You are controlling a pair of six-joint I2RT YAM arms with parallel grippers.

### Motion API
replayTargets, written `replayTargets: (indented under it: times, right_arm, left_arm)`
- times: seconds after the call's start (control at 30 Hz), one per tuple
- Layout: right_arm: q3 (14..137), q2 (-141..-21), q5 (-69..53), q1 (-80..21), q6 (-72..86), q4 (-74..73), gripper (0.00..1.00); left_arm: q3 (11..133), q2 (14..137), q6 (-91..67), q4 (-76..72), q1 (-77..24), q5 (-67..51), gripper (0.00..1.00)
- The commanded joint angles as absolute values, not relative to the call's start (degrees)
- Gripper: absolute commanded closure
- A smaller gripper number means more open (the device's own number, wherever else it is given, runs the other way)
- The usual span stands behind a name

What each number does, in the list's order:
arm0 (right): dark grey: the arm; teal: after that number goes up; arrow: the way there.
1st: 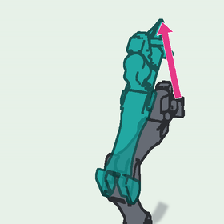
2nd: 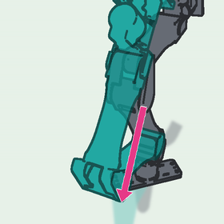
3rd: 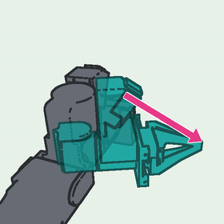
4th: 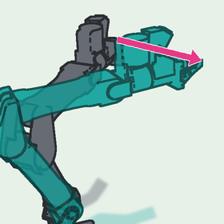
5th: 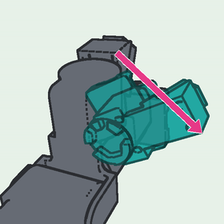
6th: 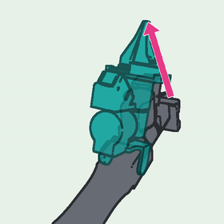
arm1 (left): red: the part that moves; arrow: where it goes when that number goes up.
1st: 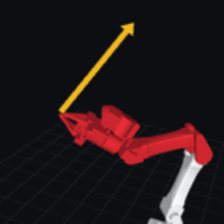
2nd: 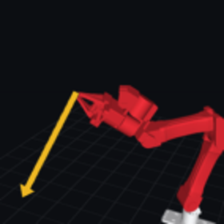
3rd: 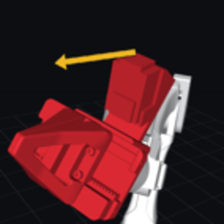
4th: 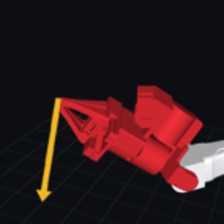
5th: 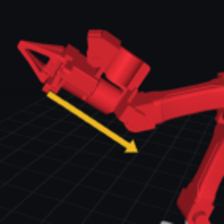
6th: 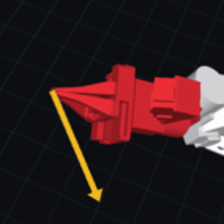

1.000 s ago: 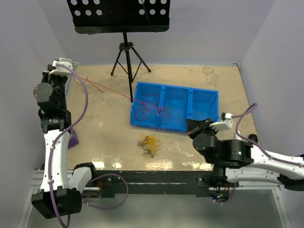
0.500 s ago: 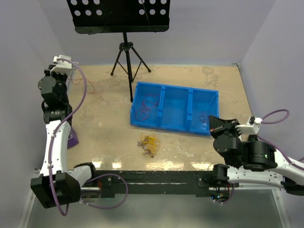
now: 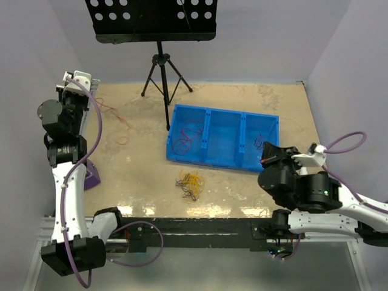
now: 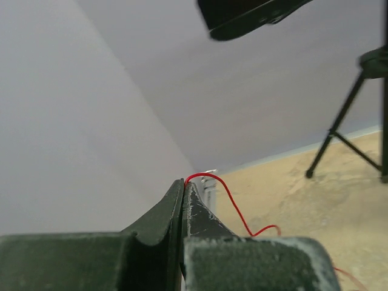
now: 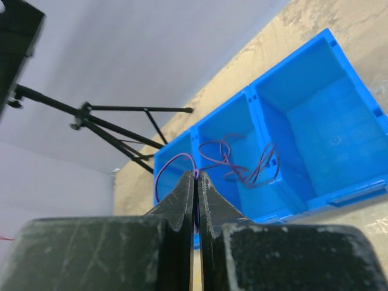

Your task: Untangle the cables

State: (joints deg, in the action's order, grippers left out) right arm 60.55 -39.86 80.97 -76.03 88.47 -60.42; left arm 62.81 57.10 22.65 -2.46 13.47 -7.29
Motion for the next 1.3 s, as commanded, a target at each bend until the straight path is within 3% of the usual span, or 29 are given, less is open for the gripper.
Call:
replayTargets:
  times: [0.0, 0.07, 0.3, 0.47, 0.6, 0.9, 1.27]
  right_arm:
    - [62.31, -49.55, 84.99, -75.06, 87.7, -58.97, 1.0]
    - [63.1, -54.12, 85.25, -72.96, 90.52, -60.38, 1.0]
    - [65.39, -63.19, 83.68, -64.44, 71.13, -41.25, 1.0]
    - [59.16, -59.51, 73.59, -54.35, 42.04, -7.77, 1.0]
    - [60.2, -61.17, 63.13, -44.22, 43.16, -9.49, 1.0]
    - [55.55, -62.66, 53.71, -36.39, 45.7, -11.25, 1.0]
    - [50.54, -65.56, 46.41, -28.74, 49.57, -11.6, 1.0]
  left_arm:
    - [65.65, 53.53, 19.6, -0.09, 13.71, -23.45, 1.0]
    - [66.79, 52.47, 18.9, 2.54, 13.71, -27.93, 1.0]
    - [71.71, 52.12, 13.89, 4.65, 13.62, -36.02, 1.0]
    - [72.68, 51.24, 10.82, 4.84, 13.62, -40.16, 1.0]
    - [72.95, 50.28, 8.36, 4.22, 13.62, -43.23, 1.0]
    - [72.59, 52.29, -3.42, -5.53, 12.49, -51.86, 1.0]
    - [80.33, 66.43, 0.53, -4.13, -8.25, -37.63, 1.0]
